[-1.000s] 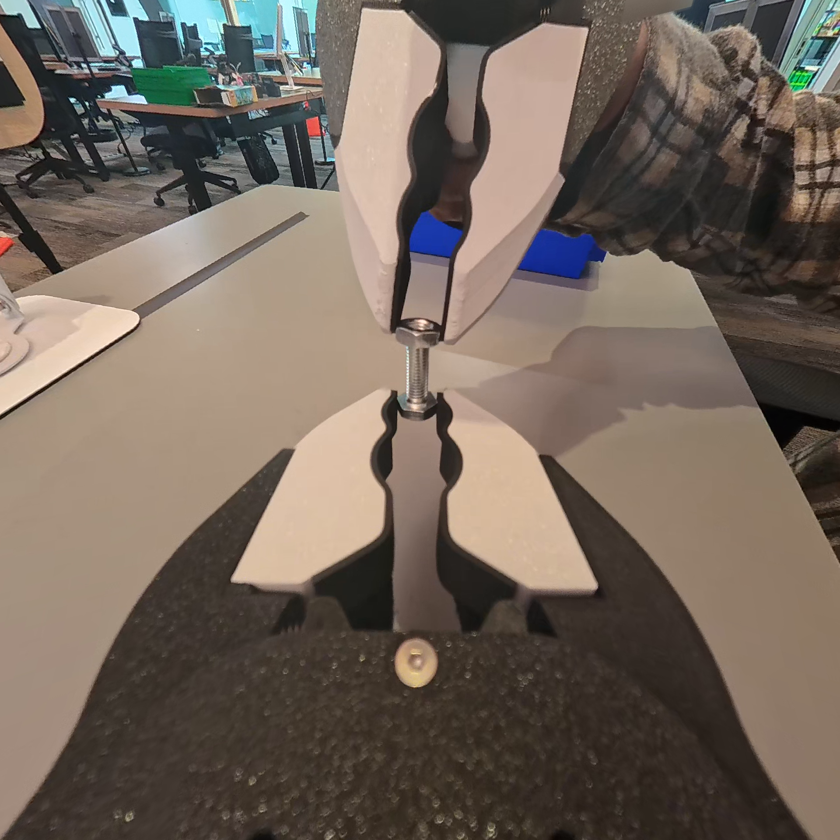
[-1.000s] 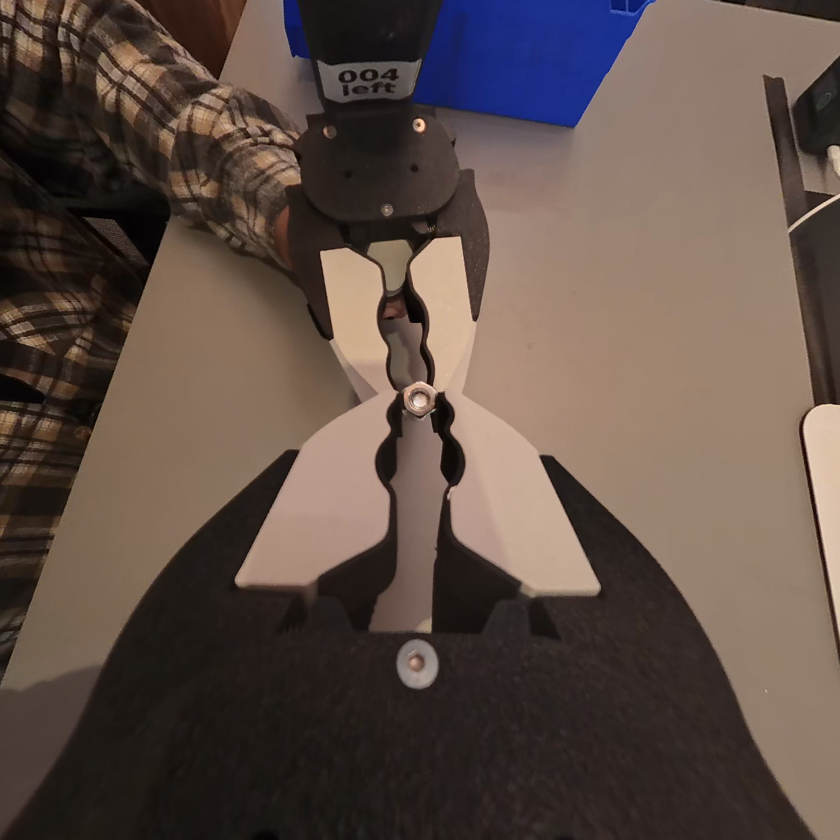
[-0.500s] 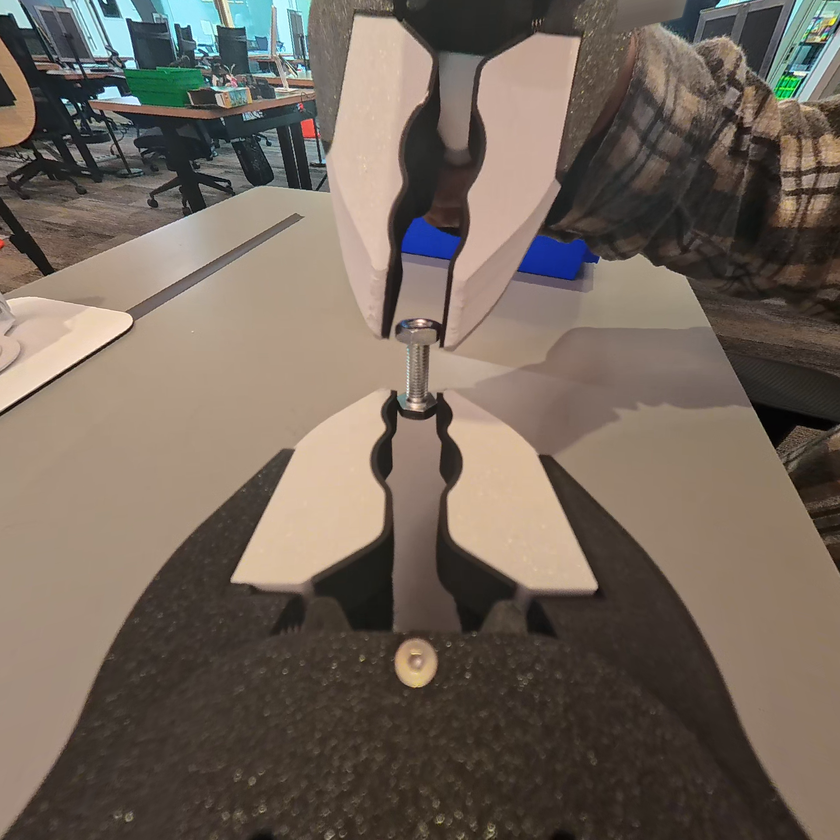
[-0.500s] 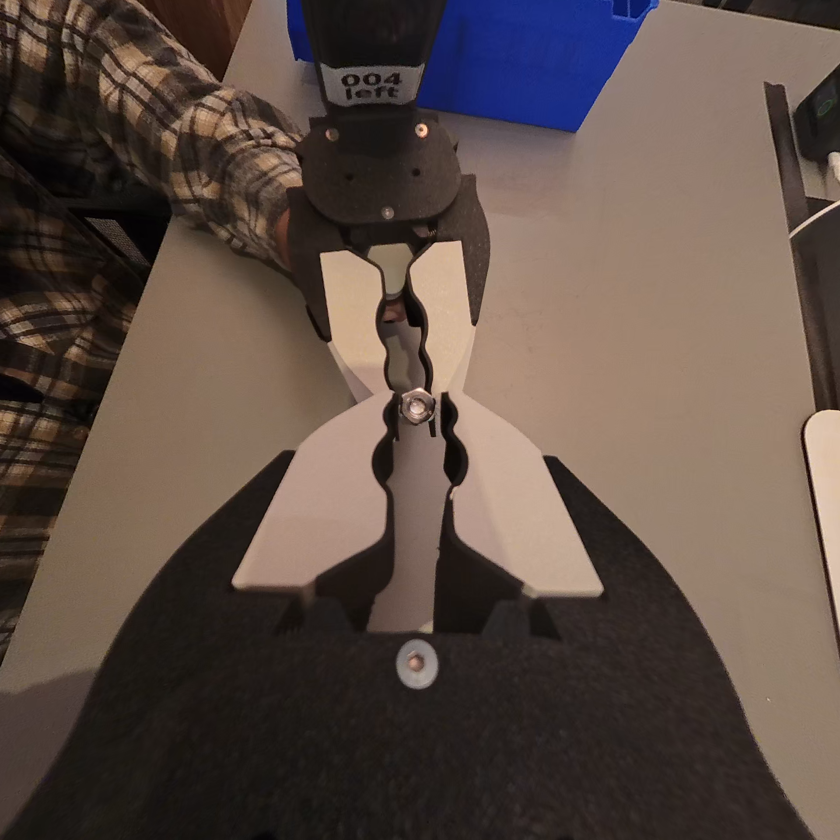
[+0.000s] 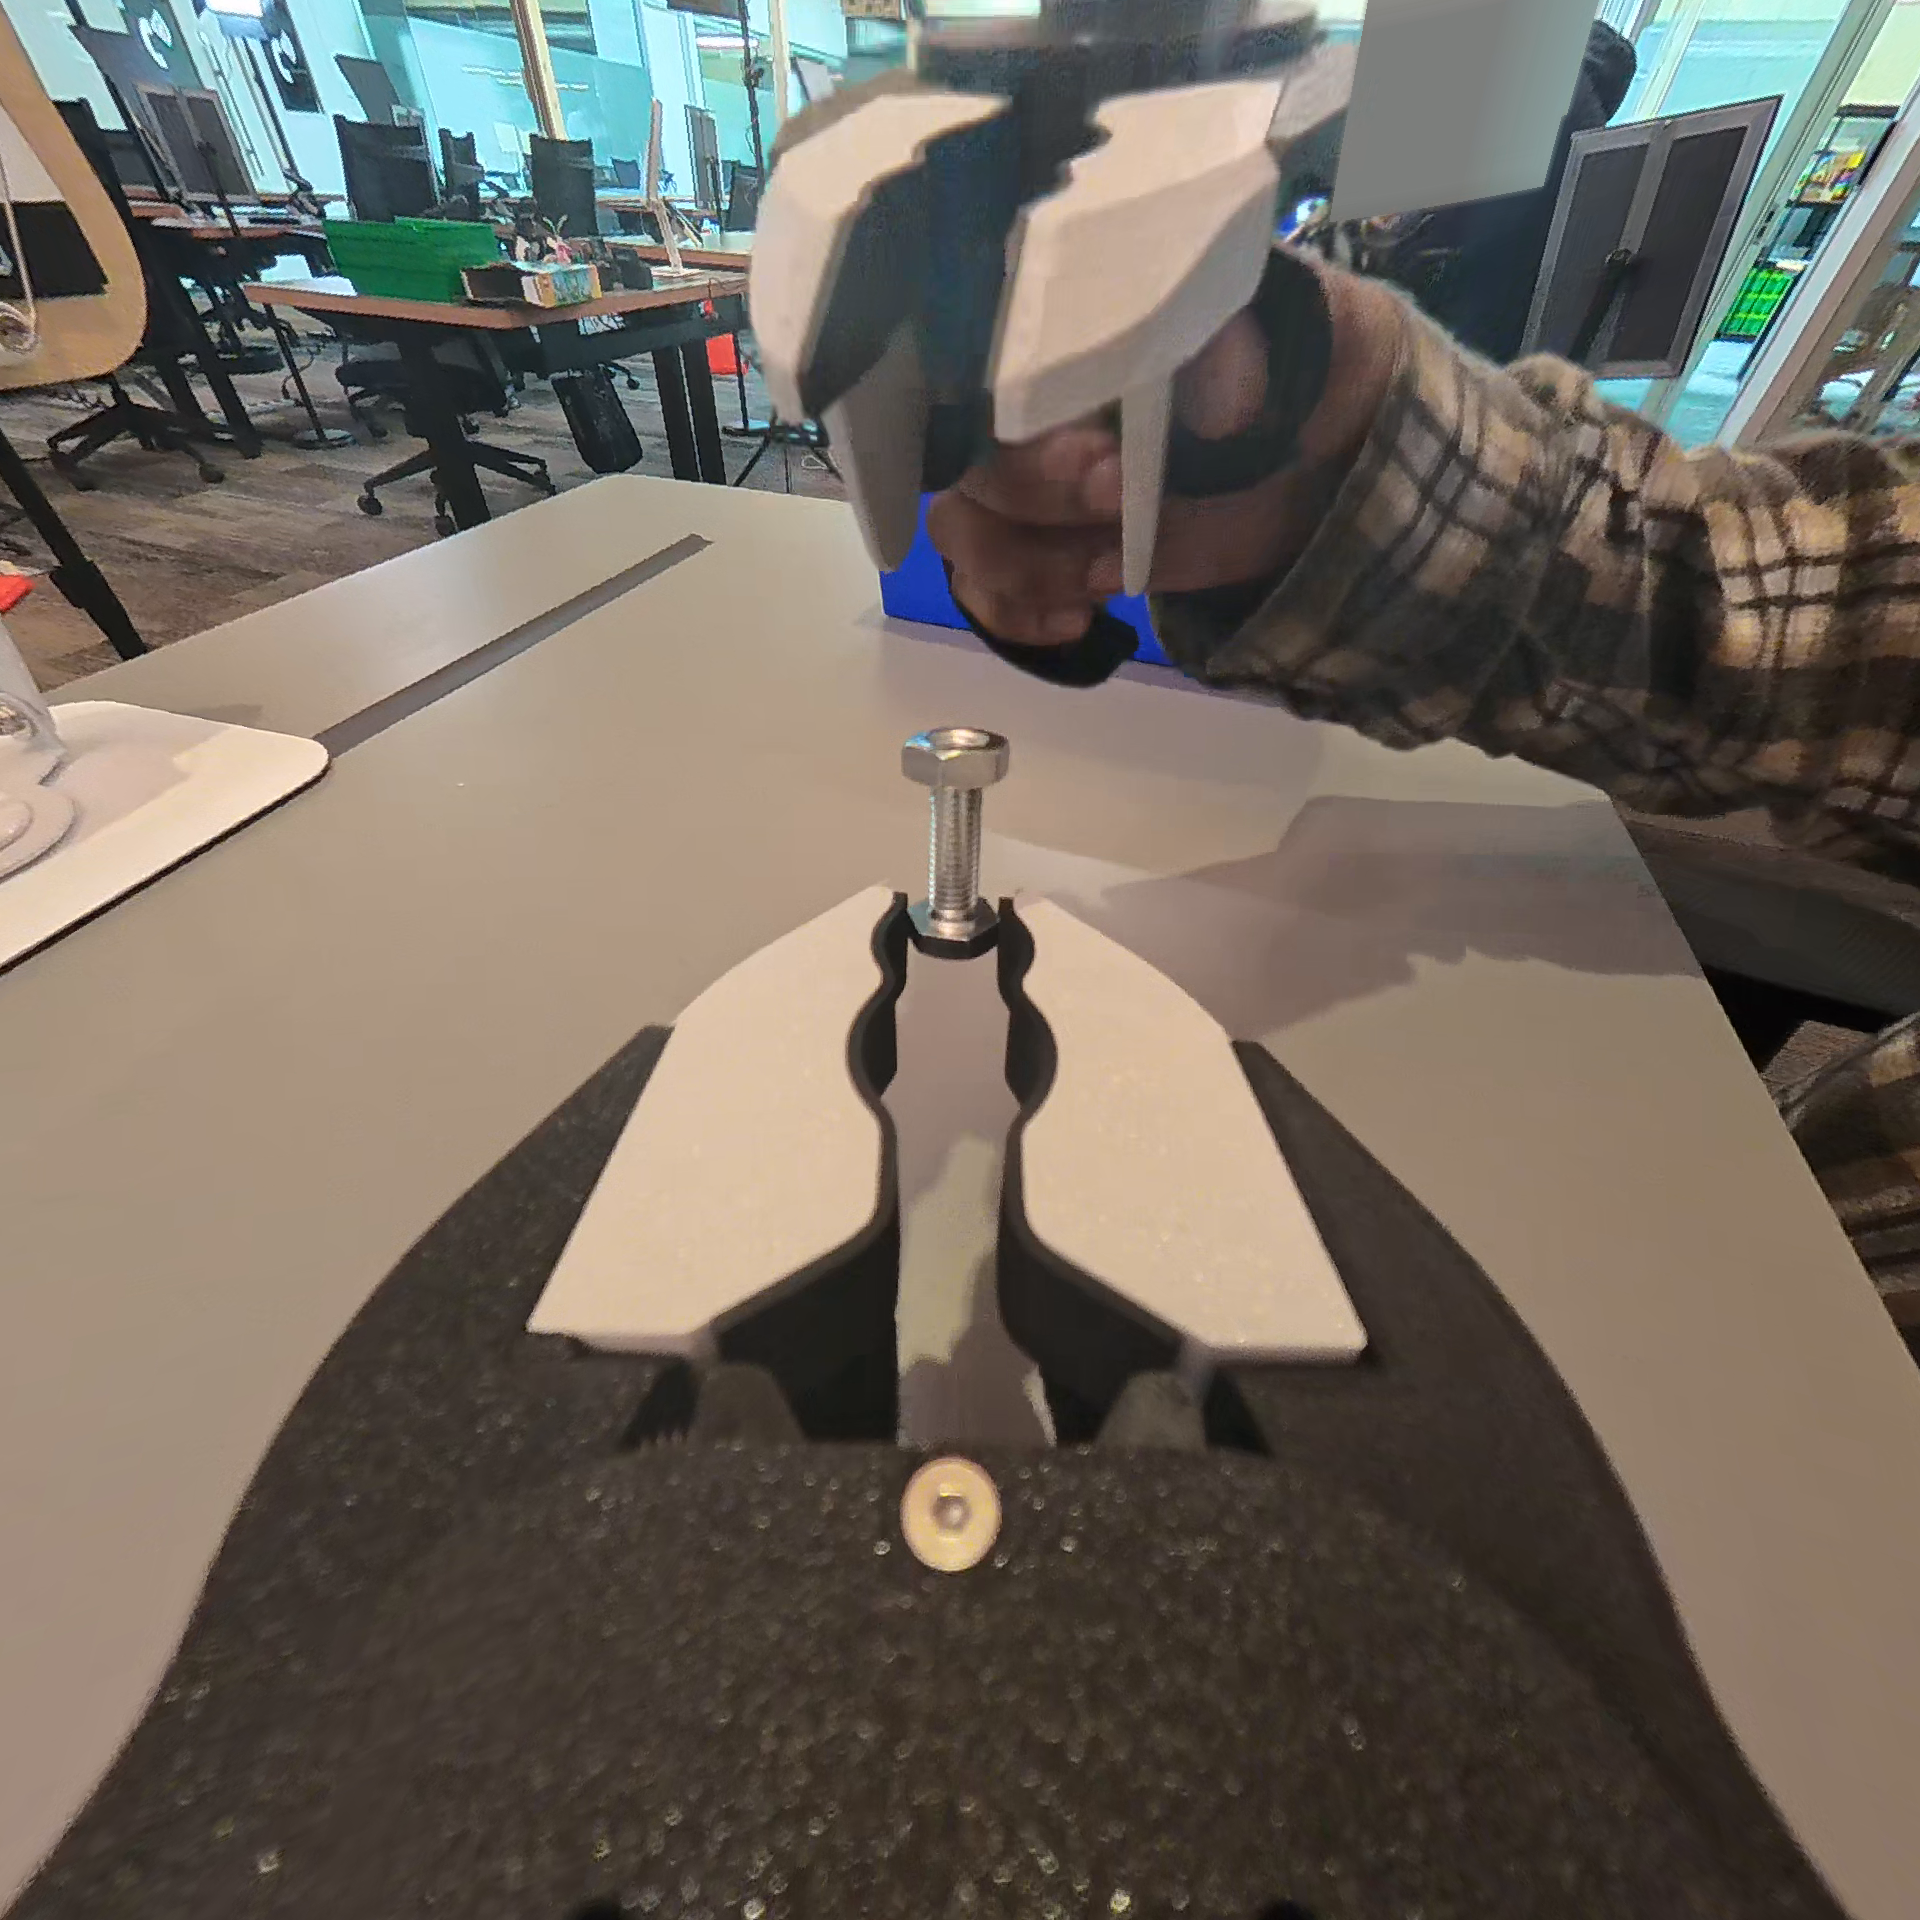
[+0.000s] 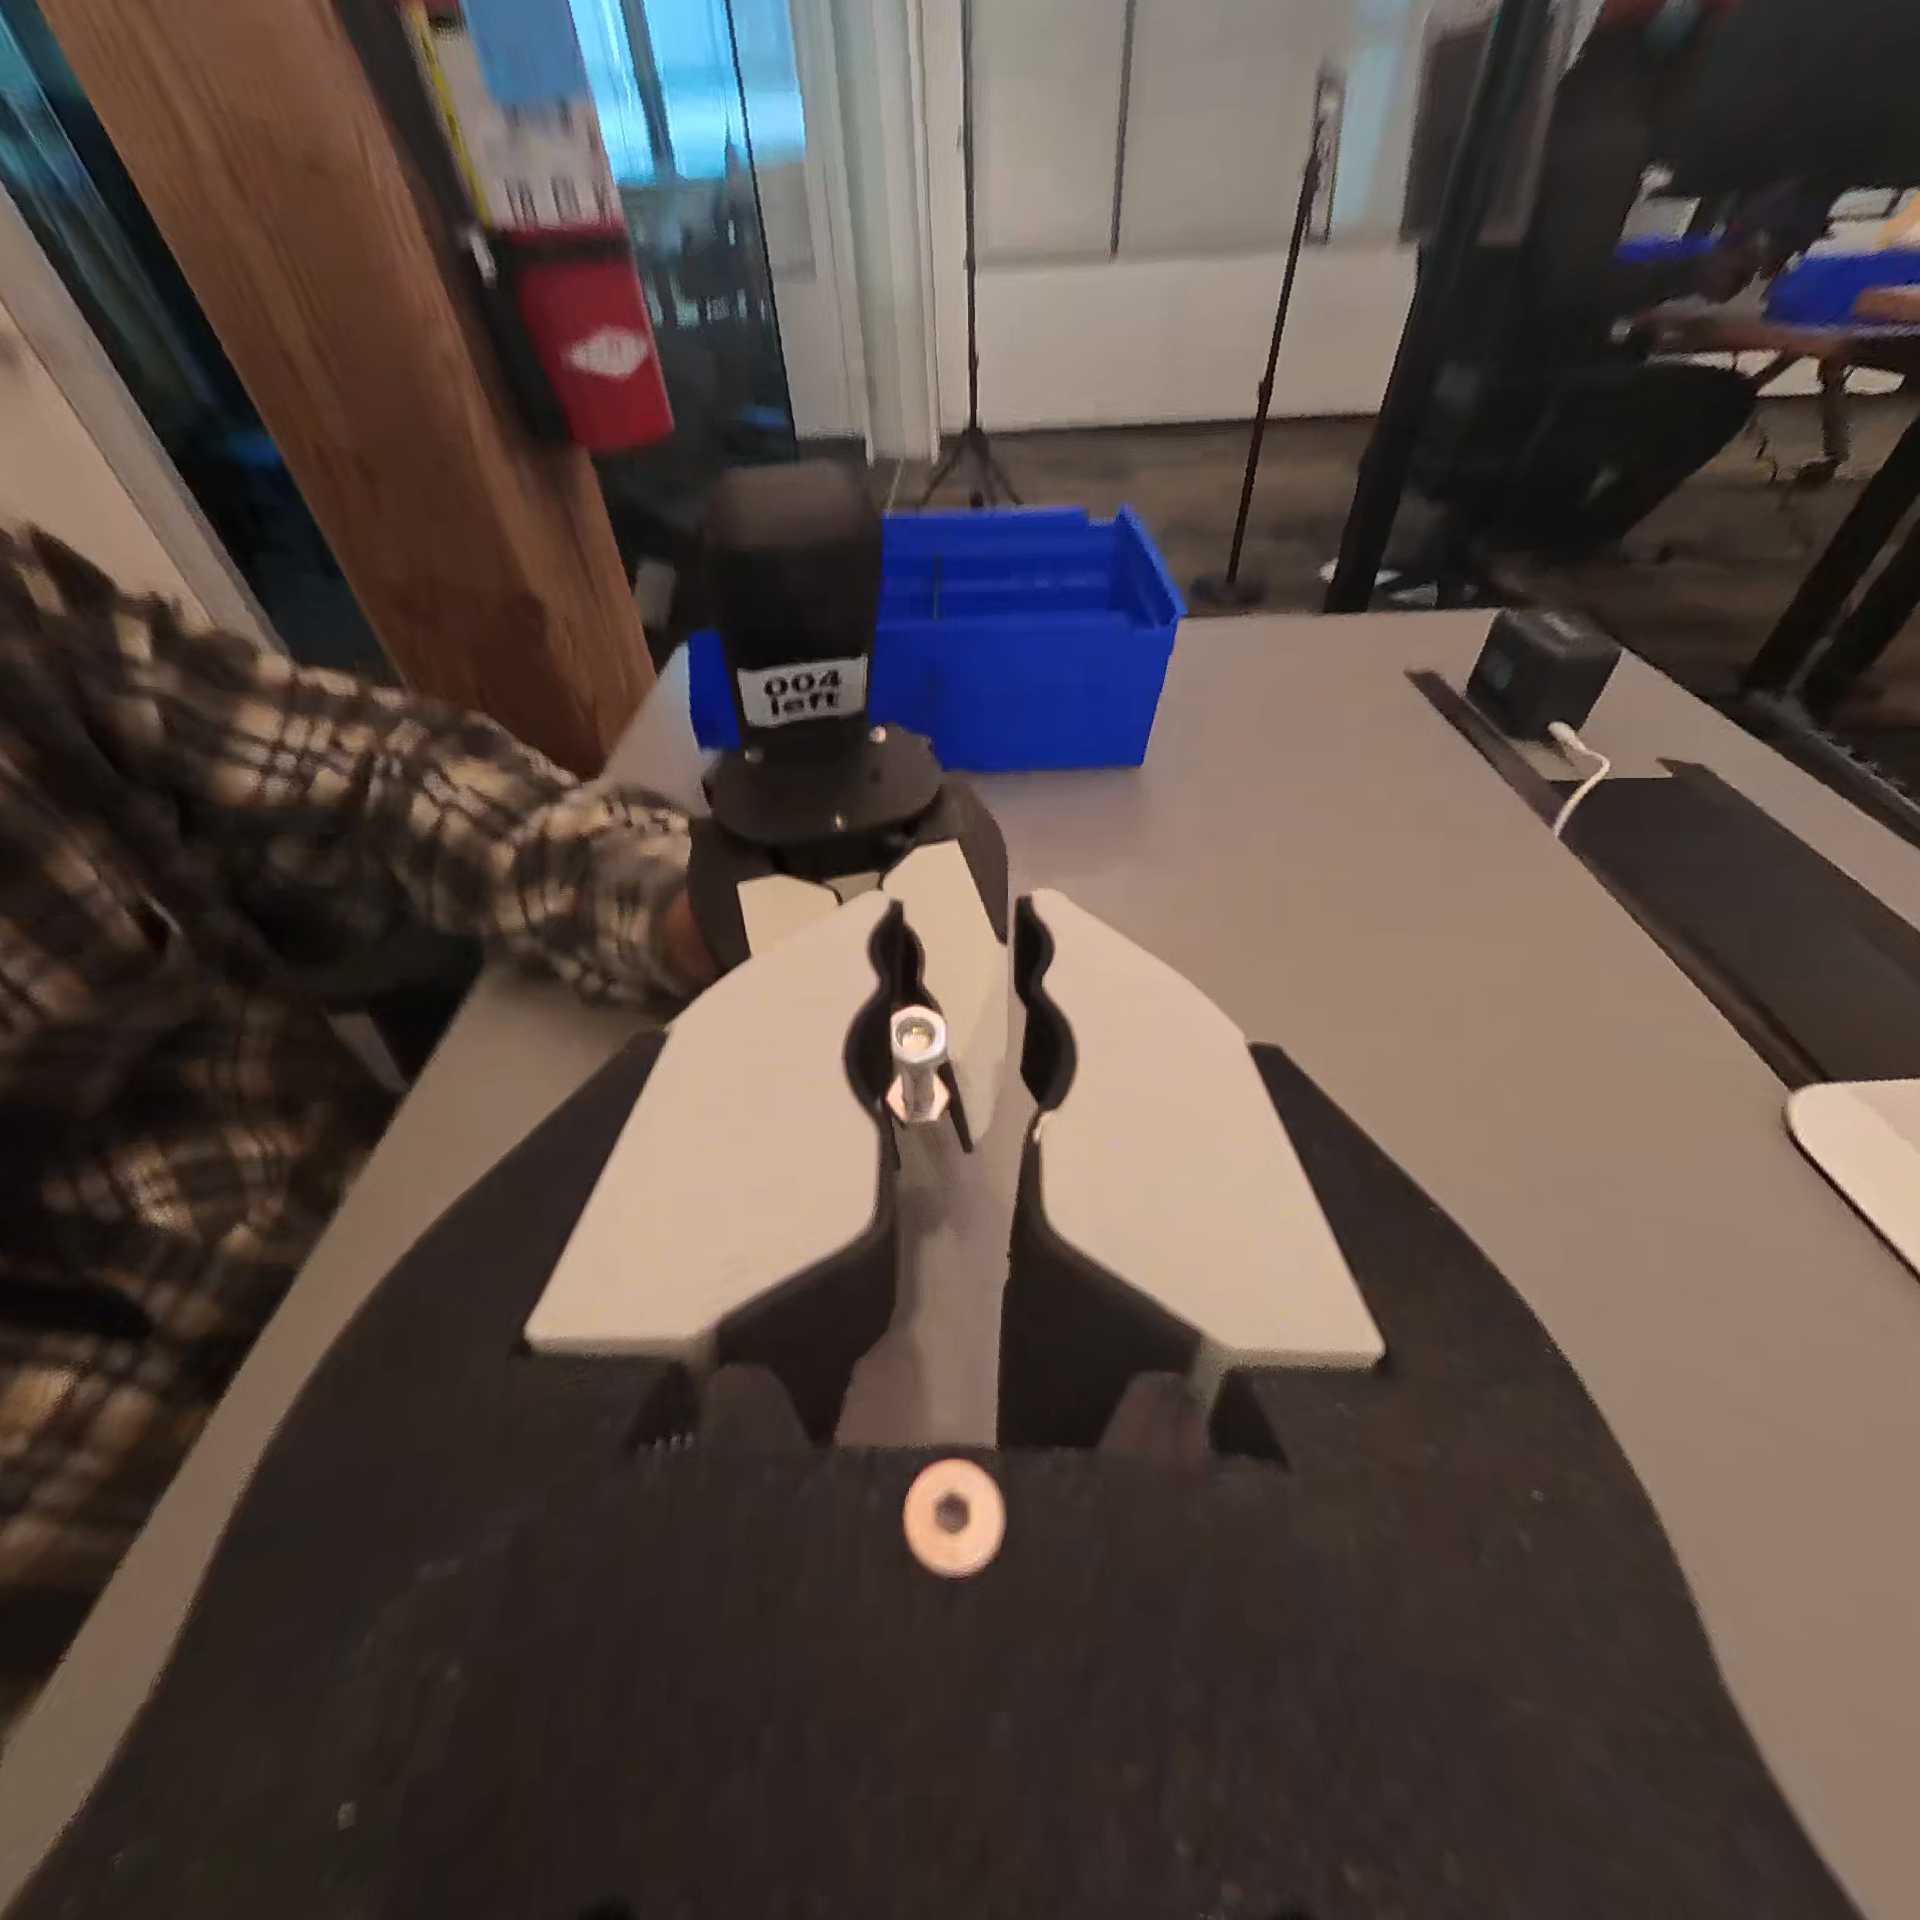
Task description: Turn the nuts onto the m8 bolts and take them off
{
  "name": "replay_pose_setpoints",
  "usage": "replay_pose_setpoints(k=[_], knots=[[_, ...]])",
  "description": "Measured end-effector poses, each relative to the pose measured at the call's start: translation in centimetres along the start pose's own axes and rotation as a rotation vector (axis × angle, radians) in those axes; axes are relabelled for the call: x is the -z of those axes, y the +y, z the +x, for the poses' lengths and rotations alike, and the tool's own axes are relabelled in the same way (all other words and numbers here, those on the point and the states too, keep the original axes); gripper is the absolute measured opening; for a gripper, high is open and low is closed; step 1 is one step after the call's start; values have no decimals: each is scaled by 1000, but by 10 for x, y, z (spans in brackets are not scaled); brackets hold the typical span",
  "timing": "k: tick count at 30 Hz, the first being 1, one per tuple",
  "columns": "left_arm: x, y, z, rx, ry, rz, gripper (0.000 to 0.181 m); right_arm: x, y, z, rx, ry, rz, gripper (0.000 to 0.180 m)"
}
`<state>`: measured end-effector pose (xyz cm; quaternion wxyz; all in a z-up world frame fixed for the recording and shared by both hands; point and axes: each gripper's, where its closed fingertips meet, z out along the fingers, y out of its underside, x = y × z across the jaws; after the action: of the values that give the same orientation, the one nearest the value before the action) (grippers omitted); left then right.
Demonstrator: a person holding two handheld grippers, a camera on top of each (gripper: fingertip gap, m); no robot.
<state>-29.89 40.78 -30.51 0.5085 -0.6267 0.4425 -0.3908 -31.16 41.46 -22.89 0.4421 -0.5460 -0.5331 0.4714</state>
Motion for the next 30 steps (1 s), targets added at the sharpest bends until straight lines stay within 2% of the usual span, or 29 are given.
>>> replay_pose_setpoints(k=[5,16,30], knots=[[0,-1,1,-8,-2,9,15,-8,12,5,-33,20,50,21],[2,-4,0,-6,-5,19,15,-19,29,9,-20,23,-7,23],[3,-4,-1,-3,-9,21,16,-19,24,8,2,16,-9,24]])
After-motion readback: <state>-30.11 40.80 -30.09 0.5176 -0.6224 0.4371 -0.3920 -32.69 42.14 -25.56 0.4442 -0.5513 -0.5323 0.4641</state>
